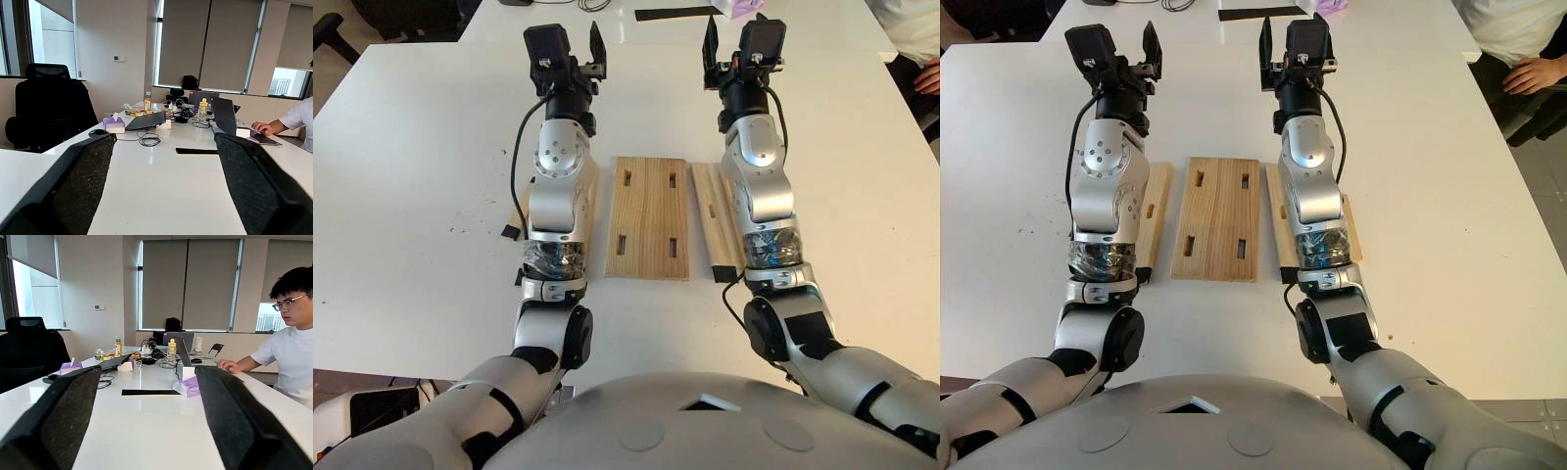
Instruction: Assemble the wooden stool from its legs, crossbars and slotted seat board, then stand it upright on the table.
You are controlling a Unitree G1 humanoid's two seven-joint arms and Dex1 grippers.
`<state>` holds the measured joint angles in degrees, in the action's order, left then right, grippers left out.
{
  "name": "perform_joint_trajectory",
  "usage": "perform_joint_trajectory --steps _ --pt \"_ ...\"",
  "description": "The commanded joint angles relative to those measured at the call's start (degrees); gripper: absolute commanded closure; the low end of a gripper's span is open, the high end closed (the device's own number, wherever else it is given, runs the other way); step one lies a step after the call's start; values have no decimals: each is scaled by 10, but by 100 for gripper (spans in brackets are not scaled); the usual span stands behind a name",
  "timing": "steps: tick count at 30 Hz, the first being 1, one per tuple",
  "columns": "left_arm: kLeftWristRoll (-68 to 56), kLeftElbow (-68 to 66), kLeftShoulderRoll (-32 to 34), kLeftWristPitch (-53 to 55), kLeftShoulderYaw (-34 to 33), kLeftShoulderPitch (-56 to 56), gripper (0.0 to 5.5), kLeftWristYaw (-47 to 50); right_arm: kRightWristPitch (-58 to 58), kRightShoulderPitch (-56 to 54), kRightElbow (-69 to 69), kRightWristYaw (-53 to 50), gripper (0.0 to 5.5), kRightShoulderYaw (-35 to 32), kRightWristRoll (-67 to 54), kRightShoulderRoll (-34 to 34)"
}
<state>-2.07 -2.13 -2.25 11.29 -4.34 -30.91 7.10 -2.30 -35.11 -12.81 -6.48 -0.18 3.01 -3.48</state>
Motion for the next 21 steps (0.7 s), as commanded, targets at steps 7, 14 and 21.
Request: perform_joint_trajectory --steps 7,14,21 --pt "22 -62 19 -8 -3 -32 177 13 2 -9 -3 -8 198 10 9 -11" --pt "35 -139 37 -82 0 -97 177 5 50 -58 -67 -15 198 -15 5 22" --pt "27 -179 48 -125 -18 -112 177 7 69 -82 -132 -29 198 -32 13 59"
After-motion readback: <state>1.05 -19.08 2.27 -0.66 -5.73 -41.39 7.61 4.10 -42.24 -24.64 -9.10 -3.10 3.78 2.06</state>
